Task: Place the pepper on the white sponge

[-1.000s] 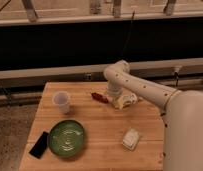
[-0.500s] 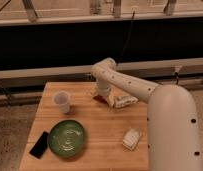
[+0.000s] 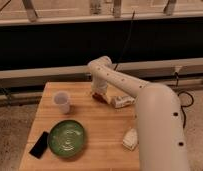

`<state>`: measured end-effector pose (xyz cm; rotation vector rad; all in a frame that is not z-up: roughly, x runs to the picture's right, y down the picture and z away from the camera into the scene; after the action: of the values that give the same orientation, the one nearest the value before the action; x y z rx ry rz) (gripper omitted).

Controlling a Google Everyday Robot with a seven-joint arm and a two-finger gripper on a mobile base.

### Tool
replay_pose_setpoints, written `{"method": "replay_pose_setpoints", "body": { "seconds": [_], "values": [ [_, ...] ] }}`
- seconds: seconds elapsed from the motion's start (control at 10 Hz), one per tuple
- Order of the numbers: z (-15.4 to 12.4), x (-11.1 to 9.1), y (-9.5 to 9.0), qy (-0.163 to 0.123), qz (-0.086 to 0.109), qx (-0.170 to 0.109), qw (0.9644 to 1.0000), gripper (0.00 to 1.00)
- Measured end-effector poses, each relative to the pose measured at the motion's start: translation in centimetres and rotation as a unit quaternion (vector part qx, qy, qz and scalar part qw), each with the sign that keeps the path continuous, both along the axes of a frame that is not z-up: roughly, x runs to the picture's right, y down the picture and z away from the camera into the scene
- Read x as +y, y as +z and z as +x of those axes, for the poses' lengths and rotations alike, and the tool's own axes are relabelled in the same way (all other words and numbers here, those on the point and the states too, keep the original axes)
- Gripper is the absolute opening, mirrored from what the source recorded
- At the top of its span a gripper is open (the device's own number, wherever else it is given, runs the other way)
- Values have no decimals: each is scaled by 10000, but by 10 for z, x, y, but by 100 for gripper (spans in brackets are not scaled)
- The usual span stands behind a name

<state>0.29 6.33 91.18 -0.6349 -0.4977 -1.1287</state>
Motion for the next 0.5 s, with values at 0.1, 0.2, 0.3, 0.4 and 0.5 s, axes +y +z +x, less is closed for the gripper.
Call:
{"method": "replay_pose_setpoints", "body": {
  "seconds": [0.1, 0.2, 0.3, 0.4, 0.5],
  "values": [
    [1, -9, 7, -48, 24, -145, 9999, 80],
    [1, -15, 13, -87, 60, -284, 9995, 80],
    [3, -18, 14, -108, 80, -372, 9992, 80],
    [6, -21, 17, -119, 120, -472, 9987, 80],
    [7, -25, 21, -153, 176, -630, 9977, 80]
  ]
}}
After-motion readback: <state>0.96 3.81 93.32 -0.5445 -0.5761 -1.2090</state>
